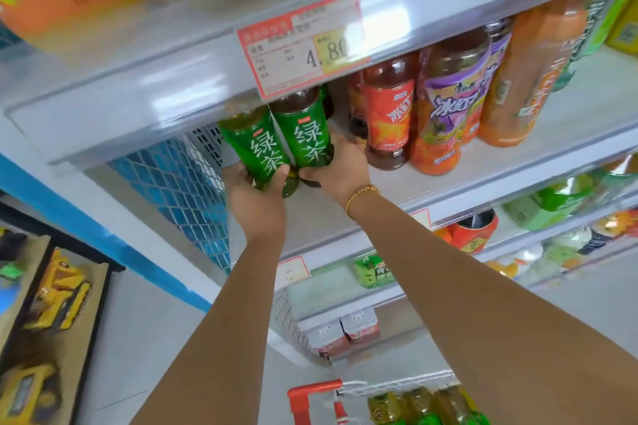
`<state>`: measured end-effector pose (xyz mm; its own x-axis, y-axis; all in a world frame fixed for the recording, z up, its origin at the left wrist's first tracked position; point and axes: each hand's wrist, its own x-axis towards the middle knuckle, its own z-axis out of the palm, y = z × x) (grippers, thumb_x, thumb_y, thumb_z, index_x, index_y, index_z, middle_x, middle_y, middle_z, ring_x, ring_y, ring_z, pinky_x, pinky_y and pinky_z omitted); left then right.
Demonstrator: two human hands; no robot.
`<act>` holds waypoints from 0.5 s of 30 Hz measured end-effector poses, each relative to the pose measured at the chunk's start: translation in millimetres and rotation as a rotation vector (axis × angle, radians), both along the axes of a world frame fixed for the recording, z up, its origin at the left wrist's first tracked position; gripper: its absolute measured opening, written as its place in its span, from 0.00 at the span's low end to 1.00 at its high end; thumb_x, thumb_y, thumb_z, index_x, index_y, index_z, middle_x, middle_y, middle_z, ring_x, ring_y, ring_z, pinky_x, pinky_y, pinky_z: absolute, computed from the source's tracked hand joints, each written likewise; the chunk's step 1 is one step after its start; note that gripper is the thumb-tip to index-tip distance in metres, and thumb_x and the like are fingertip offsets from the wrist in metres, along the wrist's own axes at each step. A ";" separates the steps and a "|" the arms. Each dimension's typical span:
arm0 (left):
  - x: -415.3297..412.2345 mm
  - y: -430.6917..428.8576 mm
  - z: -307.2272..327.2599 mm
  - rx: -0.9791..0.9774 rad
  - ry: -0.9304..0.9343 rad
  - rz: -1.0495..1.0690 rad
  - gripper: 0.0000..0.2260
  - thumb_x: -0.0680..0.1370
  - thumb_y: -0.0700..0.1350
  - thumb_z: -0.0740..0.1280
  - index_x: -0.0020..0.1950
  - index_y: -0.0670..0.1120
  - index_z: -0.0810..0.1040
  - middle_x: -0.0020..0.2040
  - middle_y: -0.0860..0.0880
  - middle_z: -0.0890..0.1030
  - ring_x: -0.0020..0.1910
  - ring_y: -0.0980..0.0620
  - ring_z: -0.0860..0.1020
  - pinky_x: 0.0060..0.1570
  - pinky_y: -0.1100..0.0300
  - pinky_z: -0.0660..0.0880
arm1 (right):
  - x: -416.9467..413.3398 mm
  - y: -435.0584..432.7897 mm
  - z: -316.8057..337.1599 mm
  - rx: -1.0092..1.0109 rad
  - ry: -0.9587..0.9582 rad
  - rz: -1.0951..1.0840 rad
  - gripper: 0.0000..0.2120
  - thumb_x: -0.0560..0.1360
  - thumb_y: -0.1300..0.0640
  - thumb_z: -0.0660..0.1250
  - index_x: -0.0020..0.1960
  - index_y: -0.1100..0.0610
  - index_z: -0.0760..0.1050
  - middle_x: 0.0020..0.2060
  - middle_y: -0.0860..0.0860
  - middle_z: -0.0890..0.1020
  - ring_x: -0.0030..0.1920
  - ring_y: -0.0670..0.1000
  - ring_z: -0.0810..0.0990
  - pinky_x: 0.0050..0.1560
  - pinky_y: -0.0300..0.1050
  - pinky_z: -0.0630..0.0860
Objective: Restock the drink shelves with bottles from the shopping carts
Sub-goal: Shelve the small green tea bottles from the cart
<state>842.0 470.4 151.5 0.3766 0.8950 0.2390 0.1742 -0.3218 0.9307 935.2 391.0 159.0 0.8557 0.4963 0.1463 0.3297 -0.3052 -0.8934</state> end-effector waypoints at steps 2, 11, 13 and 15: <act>6.7 9.1 -8.6 -0.024 -0.020 0.025 0.22 0.69 0.41 0.75 0.60 0.44 0.71 0.56 0.43 0.78 0.51 0.50 0.78 0.52 0.54 0.77 | 2.3 2.8 -2.6 -0.064 -0.040 -0.006 0.32 0.63 0.55 0.77 0.64 0.56 0.70 0.54 0.55 0.80 0.57 0.55 0.75 0.49 0.37 0.65; 42.0 40.1 -9.6 -0.194 -0.047 0.151 0.21 0.69 0.45 0.76 0.58 0.40 0.76 0.54 0.46 0.80 0.50 0.51 0.78 0.46 0.66 0.71 | 22.4 30.1 -8.3 0.057 0.059 -0.156 0.25 0.62 0.54 0.79 0.54 0.58 0.75 0.47 0.51 0.82 0.46 0.50 0.79 0.44 0.41 0.74; 47.8 49.2 -10.3 -0.201 -0.050 0.153 0.20 0.70 0.45 0.75 0.59 0.41 0.76 0.54 0.48 0.79 0.49 0.54 0.76 0.47 0.66 0.69 | 26.8 45.6 -10.4 0.083 0.089 -0.182 0.25 0.62 0.54 0.79 0.56 0.58 0.74 0.49 0.52 0.82 0.48 0.52 0.79 0.47 0.43 0.75; 52.4 58.6 -12.2 -0.184 -0.053 0.158 0.20 0.70 0.46 0.74 0.59 0.41 0.76 0.53 0.48 0.78 0.48 0.54 0.75 0.47 0.65 0.70 | 32.1 59.5 -14.1 0.093 0.142 -0.213 0.27 0.62 0.52 0.78 0.57 0.57 0.74 0.51 0.53 0.81 0.52 0.53 0.79 0.50 0.45 0.76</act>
<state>894.4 529.1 139.3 0.2198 0.9721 0.0818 0.1580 -0.1182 0.9803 967.3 450.5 145.0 0.9545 0.2933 0.0537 0.1361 -0.2685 -0.9536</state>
